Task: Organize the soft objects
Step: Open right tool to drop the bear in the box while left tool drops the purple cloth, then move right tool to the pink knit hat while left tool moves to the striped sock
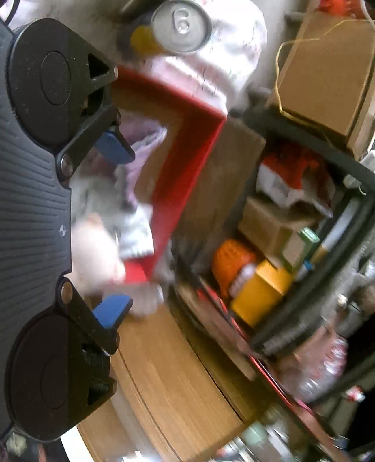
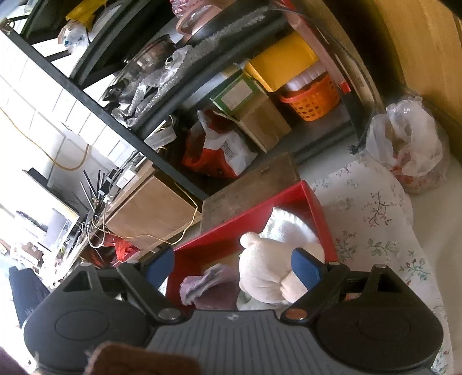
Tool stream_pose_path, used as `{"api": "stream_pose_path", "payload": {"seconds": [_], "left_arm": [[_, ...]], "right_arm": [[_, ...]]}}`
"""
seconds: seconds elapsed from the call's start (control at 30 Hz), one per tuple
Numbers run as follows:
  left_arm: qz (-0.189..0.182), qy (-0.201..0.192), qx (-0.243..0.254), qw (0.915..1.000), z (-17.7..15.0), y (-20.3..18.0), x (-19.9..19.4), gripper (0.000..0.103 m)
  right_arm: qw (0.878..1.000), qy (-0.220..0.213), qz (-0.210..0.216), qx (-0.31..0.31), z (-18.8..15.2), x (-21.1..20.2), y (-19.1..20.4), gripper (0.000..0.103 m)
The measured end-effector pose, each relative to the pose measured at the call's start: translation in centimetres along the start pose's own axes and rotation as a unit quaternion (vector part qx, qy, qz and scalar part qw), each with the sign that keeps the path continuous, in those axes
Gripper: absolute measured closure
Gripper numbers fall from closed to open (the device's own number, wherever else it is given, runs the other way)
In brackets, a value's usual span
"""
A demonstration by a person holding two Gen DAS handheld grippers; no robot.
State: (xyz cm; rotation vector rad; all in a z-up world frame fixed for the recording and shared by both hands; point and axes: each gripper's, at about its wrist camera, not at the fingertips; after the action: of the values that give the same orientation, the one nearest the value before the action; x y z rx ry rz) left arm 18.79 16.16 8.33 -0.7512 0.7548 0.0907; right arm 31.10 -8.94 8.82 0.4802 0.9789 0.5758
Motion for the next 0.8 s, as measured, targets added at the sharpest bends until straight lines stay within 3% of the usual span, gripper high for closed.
{"api": "stream_pose_path", "payload": {"seconds": [0.13, 0.27, 0.47, 0.8], "left_arm": [[0.073, -0.014, 0.053, 0.9958, -0.6, -1.1, -0.9, 0.006], [0.07, -0.002, 0.06, 0.9957, -1.3, -1.3, -1.4, 0.006], [0.102, 0.001, 0.098, 0.9899, -2.3, -2.0, -1.5, 0.006], [0.097, 0.034, 0.128, 0.9864, -5.4, -2.5, -1.5, 0.006]], "right_arm": [[1.0, -0.002, -0.005, 0.001, -0.5, -0.7, -0.1, 0.041], [1.0, -0.01, -0.017, -0.012, -1.1, -1.8, 0.0, 0.041], [0.999, -0.015, -0.036, -0.023, -1.9, -2.8, -0.3, 0.041], [0.998, -0.005, -0.051, -0.019, -3.4, -4.0, -1.6, 0.041]]}}
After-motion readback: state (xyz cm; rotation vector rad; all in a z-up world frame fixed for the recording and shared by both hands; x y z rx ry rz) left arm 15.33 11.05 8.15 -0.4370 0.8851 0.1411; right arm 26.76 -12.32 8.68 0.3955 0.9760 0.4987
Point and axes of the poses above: each gripper's, at about its wrist camera, not at the fingertips, and x roughly the way its jaws point, y to its left, z to its top, and after that the axes turned 1 degree about x, right-handed
